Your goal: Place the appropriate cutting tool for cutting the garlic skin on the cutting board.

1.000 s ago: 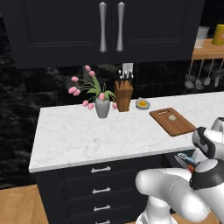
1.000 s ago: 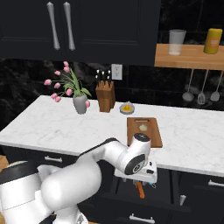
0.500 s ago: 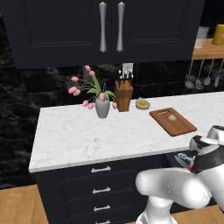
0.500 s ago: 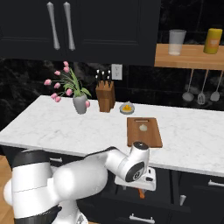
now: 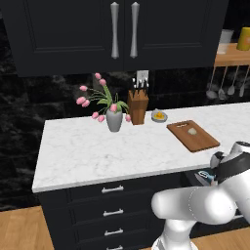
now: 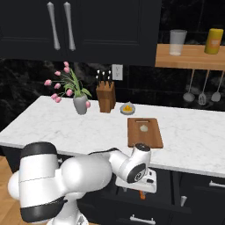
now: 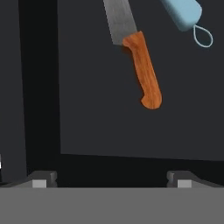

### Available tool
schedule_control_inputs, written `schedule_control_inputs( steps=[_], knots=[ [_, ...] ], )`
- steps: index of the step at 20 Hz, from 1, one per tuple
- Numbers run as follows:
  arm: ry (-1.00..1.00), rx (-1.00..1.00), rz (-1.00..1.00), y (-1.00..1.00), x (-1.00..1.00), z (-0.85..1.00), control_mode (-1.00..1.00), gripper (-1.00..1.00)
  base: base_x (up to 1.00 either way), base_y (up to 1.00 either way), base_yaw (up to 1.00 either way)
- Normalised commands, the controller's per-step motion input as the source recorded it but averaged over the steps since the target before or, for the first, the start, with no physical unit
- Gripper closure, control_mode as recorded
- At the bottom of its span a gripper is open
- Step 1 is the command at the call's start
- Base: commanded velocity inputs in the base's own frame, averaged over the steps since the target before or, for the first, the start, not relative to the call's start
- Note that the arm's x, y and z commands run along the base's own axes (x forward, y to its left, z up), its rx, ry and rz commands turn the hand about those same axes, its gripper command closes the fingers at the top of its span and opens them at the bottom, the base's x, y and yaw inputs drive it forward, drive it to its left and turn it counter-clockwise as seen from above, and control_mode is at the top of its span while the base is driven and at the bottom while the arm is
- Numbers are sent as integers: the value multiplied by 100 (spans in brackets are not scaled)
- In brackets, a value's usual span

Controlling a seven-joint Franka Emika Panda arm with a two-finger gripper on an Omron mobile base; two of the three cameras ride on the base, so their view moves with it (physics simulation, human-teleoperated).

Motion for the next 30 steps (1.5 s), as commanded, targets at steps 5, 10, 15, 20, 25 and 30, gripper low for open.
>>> schedule_control_inputs(
  steps=[5,10,15,20,25,30],
  knots=[
    [0,1,0,0,-7,-16,-100,-100,0,0,0],
    [0,0,0,0,-5,-18,-100,-100,0,0,0],
    [0,0,0,0,-23,-7,-100,-100,0,0,0],
    [0,1,0,0,-52,0,-100,-100,0,0,0],
    [0,1,0,0,-57,-2,-100,-100,0,0,0],
    [0,0,0,0,-25,0,-100,-100,0,0,0]
  ],
)
